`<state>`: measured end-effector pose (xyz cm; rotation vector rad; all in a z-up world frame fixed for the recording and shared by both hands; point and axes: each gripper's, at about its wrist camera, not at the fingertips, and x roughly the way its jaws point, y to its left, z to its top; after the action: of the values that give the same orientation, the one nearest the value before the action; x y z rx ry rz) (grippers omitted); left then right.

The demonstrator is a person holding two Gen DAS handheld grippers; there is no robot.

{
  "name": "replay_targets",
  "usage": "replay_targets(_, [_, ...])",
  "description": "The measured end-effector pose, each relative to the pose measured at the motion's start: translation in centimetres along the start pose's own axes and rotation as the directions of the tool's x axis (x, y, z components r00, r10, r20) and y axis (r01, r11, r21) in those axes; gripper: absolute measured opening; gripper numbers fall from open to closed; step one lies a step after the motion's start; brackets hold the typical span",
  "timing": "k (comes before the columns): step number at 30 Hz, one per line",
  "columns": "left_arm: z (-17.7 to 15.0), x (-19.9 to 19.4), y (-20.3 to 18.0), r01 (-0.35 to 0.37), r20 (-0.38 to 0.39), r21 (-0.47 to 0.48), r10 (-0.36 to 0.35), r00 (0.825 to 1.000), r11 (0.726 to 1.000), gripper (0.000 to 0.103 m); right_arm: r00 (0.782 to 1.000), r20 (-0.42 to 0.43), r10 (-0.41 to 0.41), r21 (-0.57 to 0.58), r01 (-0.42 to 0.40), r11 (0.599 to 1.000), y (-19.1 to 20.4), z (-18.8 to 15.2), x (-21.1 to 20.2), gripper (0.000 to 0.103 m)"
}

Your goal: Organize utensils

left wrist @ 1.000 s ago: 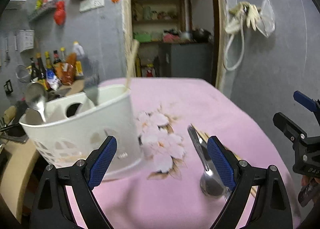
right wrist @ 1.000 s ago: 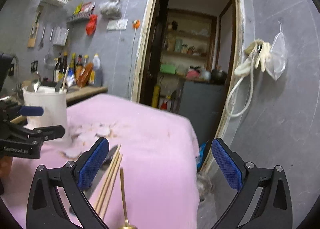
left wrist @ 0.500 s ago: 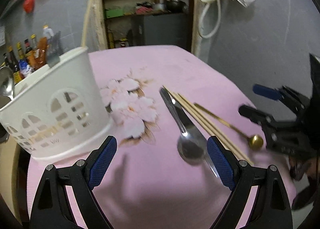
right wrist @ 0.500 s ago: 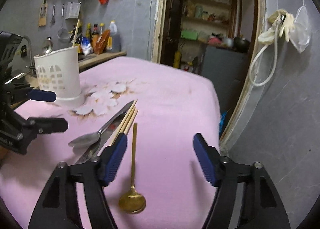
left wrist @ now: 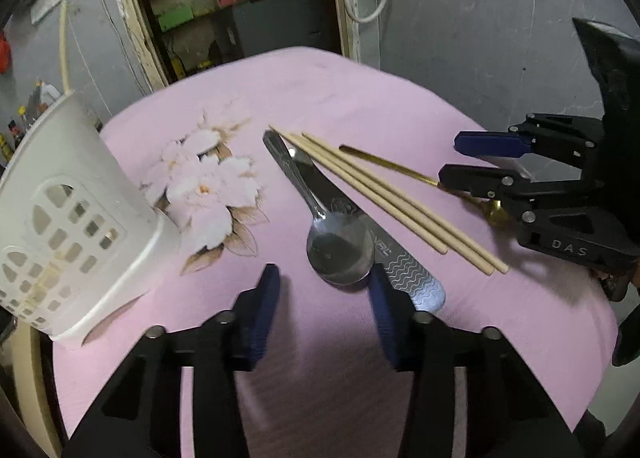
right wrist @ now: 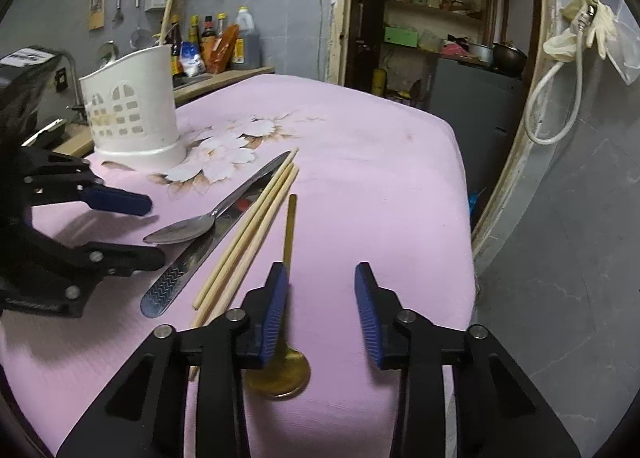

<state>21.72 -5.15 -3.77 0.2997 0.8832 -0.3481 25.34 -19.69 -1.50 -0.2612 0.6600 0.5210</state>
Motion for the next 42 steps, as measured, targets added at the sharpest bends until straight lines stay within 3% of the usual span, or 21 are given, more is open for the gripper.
replay_targets(10, [1.0,1.2,0.1,-0.009,-0.002,0.017,0.009,1.0,1.0,0.018,0.999,-0.052,0.01,-0.078,-0.014,0.997,1.4,0.1,0.9,0.026])
replay_targets(12, [1.3,1.2,0.5,-0.011,0.003,-0.002,0.011,1.0,1.0,0.013,0.998,-0.058,0.001,-0.08,-0.006,0.997,1.4,0.2,1.1,0.015])
replay_targets(15, [1.8,0.8,1.4,-0.005,0.025,-0.052,0.006,1.0,0.999,0.003,0.998,-0.061,0.002,-0.063,-0.006,0.998,1.1,0.4,1.3,0.007])
replay_targets(23, [2.7,-1.6,5.5,0.053,0.153,-0.262,-0.013,0.988,0.964,0.0,0.998,-0.063,-0.004,-0.013,0.003,1.0,0.2,0.8,1.6,0.005])
replay_targets(27, [2.9,-2.6,6.5,0.071,0.202,-0.309,-0.007,0.979,0.948,0.0,0.996,-0.09,0.003,-0.034,-0.006,0.999,0.3,1.9,2.6,0.005])
replay_targets(35, [2.8,-4.2,6.7,0.092,0.236,-0.294,-0.021,0.972,0.951,0.0,0.98,-0.197,0.038,-0.146,-0.067,0.987,1.7,4.5,6.0,0.014])
replay_targets(38, [2.6,-4.7,6.3,0.097,0.25,-0.272,-0.026,0.968,0.958,0.0,0.977,-0.212,0.024,-0.189,-0.065,0.98,2.3,4.9,6.7,0.007])
replay_targets(42, [2.5,-5.4,6.0,0.099,0.271,-0.231,-0.033,0.962,0.968,0.0,0.98,-0.191,0.059,-0.126,-0.085,0.988,1.2,5.0,6.4,0.003])
